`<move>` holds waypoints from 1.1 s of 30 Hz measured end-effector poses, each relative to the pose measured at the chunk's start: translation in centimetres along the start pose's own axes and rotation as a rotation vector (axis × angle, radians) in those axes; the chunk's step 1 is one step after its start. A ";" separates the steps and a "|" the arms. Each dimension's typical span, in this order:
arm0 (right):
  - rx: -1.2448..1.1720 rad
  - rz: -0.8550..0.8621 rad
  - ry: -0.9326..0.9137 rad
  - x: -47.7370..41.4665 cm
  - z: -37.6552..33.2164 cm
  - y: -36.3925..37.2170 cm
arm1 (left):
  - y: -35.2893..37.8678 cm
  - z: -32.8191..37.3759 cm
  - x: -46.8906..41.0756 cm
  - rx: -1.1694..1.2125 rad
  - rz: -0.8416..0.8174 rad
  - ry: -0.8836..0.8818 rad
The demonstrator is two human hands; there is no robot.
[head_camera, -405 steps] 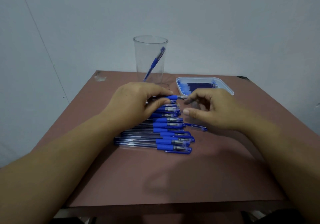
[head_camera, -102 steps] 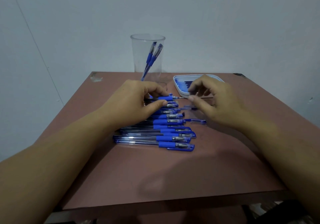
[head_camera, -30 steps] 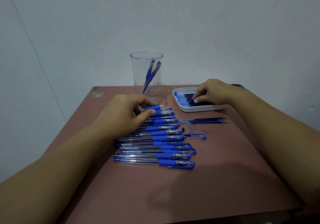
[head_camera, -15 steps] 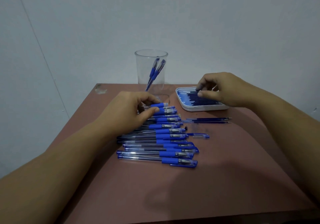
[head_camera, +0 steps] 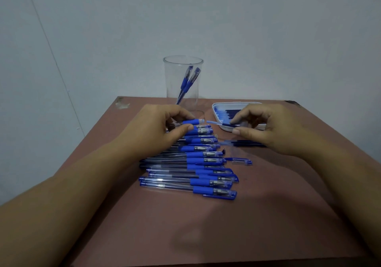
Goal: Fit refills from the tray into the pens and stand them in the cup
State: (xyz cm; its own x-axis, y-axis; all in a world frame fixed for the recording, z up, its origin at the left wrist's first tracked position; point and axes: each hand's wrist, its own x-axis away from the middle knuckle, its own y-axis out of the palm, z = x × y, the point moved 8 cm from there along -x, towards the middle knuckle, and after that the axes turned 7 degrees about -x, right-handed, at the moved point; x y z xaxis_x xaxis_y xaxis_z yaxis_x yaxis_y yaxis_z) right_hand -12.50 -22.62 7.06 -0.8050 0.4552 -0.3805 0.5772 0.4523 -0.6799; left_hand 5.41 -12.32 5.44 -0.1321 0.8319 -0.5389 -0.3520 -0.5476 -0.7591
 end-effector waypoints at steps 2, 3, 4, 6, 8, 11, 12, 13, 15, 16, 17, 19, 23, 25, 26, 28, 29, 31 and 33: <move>-0.004 -0.002 -0.010 -0.1 0.1 0.1 | 0.1 0.0 0.0 0.000 -0.003 0.005; -0.004 -0.001 -0.016 -0.1 0.1 0.1 | 0.1 0.1 0.0 -0.002 -0.007 0.007; 0.000 -0.002 -0.022 -0.1 0.1 0.1 | 0.2 0.1 0.0 -0.005 -0.011 0.009; -0.001 0.001 -0.026 -0.1 0.1 0.0 | 0.3 0.1 0.0 -0.002 -0.019 0.011; -0.006 0.003 -0.027 -0.1 0.2 0.0 | 0.3 0.2 0.0 0.003 -0.025 0.019; -0.004 -0.004 -0.024 -0.1 0.1 0.1 | 0.3 0.4 0.1 -0.003 -0.037 0.039; -0.005 -0.008 -0.020 -0.1 0.1 0.1 | 0.3 0.5 0.1 -0.002 -0.040 0.042; -0.009 -0.012 -0.015 -0.1 0.2 0.2 | 0.2 0.5 0.1 0.001 -0.043 0.045; -0.016 -0.019 -0.005 0.0 0.3 0.2 | 0.2 0.5 0.1 0.010 -0.045 0.058; -0.014 -0.021 -0.003 0.0 0.4 0.2 | 0.2 0.6 0.1 0.013 -0.050 0.066; -0.009 -0.023 -0.002 0.0 0.4 0.2 | 0.2 0.6 0.1 0.016 -0.058 0.073; -0.011 -0.024 0.003 0.0 0.4 0.2 | 0.2 0.8 0.1 0.018 -0.076 0.086; -0.036 -0.023 0.015 0.0 0.6 0.1 | 0.1 1.1 0.1 -0.002 -0.082 0.118; -0.039 -0.023 0.011 0.0 0.5 0.1 | 0.0 1.2 0.1 -0.002 -0.084 0.131; -0.043 -0.024 0.009 0.0 0.5 0.1 | -0.1 1.2 0.1 -0.001 -0.087 0.138; -0.047 -0.026 0.008 0.0 0.6 0.2 | -0.1 1.2 0.0 -0.011 -0.095 0.143; -0.051 -0.026 0.009 0.0 0.6 0.2 | -0.1 1.1 0.0 -0.021 -0.099 0.144; -0.068 -0.023 0.010 0.0 0.6 0.3 | -0.1 1.2 0.0 -0.042 -0.105 0.147; -0.085 -0.025 0.008 0.0 0.5 0.4 | -0.1 1.3 0.0 -0.043 -0.101 0.156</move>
State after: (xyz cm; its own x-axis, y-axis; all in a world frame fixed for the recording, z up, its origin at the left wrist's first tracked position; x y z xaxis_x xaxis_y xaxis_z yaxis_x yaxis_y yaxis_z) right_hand -12.33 -22.78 6.47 -0.8182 0.4490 -0.3590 0.5670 0.5270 -0.6330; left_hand 4.21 -12.12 6.00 0.0482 0.8606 -0.5070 -0.3161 -0.4684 -0.8251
